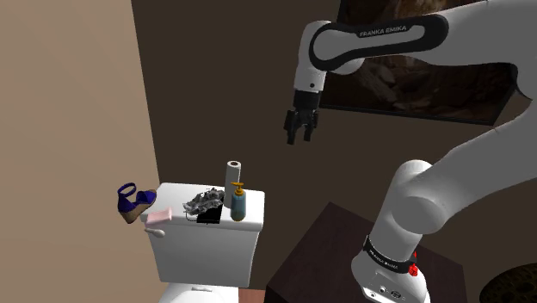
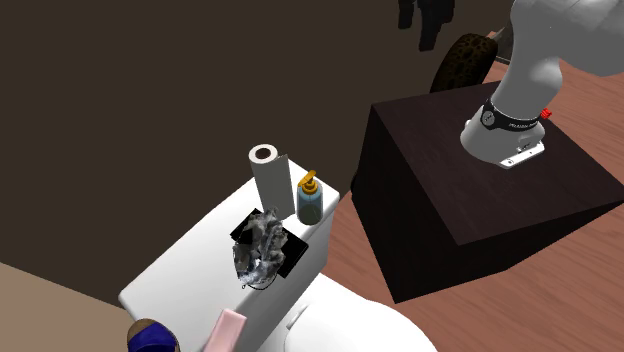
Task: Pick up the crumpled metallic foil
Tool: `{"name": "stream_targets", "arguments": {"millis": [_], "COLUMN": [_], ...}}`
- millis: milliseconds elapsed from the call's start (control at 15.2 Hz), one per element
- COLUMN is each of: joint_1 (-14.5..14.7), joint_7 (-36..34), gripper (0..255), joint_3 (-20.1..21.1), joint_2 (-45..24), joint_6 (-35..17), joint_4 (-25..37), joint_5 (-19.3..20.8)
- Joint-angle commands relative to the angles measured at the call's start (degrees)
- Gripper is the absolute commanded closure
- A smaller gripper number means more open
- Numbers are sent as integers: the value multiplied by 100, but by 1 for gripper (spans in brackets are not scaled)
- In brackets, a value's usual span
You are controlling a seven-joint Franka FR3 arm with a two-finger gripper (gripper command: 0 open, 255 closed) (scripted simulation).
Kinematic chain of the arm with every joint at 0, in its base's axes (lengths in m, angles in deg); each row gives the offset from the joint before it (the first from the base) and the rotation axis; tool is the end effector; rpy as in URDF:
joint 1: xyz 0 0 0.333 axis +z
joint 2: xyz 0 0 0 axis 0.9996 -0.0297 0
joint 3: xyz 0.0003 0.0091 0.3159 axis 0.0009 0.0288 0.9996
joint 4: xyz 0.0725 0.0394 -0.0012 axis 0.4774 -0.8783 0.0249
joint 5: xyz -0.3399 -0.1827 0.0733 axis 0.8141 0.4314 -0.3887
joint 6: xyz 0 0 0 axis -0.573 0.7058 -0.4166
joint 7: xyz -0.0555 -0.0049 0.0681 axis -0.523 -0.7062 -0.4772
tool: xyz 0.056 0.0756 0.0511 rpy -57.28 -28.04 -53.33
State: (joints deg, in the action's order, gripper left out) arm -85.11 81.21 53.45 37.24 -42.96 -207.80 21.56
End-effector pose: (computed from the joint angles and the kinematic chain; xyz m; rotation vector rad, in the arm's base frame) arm 0.3556 -0.0177 0.5092 -3.0064 0.1936 0.1236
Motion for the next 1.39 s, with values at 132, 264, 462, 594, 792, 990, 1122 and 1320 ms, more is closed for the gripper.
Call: {"name": "stream_targets", "arguments": {"millis": [132, 264, 462, 594, 792, 990, 1122, 1320], "joint_1": [143, 212, 312, 370, 437, 474, 481, 472], "joint_7": [365, 557, 857, 1061, 1368, 1662, 1843, 2081], "gripper": [0, 0, 0, 0, 0, 0, 0, 0], "joint_3": [-124, -177, -240, -268, -281, -254, -215, -132], "joint_2": [-894, -1347, -2041, -2510, -3217, -3922, -4389, -5084], "joint_6": [-615, -893, -1258, -1464, -1714, -1894, -1977, -2050], "joint_4": [204, 332, 584, 791, 1159, 1592, 1915, 2454], "joint_5": [-117, -200, -355, -477, -678, -886, -1017, -1187]}}
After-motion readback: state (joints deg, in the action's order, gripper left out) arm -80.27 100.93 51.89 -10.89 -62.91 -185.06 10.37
